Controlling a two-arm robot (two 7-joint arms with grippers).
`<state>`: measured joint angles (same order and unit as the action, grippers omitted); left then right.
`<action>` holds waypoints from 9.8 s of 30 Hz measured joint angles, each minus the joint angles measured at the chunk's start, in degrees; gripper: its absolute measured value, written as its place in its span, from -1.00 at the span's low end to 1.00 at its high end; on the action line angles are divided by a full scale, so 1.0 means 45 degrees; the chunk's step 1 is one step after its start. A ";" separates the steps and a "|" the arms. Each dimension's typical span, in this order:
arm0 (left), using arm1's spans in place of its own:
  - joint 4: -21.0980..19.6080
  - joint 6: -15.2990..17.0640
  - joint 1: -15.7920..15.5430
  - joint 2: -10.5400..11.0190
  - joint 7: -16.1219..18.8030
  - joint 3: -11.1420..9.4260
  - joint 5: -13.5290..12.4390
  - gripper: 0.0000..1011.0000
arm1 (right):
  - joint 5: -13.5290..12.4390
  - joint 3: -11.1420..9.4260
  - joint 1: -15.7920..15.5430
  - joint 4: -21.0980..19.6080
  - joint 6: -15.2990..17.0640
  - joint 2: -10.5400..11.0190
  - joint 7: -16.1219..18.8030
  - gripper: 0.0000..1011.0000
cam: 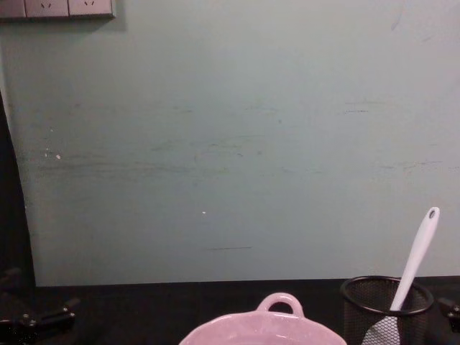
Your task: Use the one hand to pick up the spoon and stir the clear water in the bowl.
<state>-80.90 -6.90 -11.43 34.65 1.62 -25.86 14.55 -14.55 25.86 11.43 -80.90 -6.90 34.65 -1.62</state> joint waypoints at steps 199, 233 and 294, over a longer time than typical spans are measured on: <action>0.0000 0.0000 0.0000 0.0000 0.0000 -0.0001 0.0000 1.00 | -0.5407 0.2591 0.3930 -0.1687 0.2970 -0.0173 0.7926 -0.78; 0.0000 0.0000 0.0000 0.0000 0.0000 0.0000 -0.0001 1.00 | -0.2690 0.2378 0.3930 0.0512 0.1420 -0.2268 0.6406 -0.78; 0.0000 -0.0001 0.0000 0.0000 0.0000 0.0000 -0.0001 1.00 | -0.1750 0.0342 0.2550 0.0501 0.1481 -0.2736 0.6400 -0.78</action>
<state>-80.90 -6.91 -11.43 34.65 1.62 -25.86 14.55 -22.42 27.40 22.91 -78.64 -0.24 22.33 27.18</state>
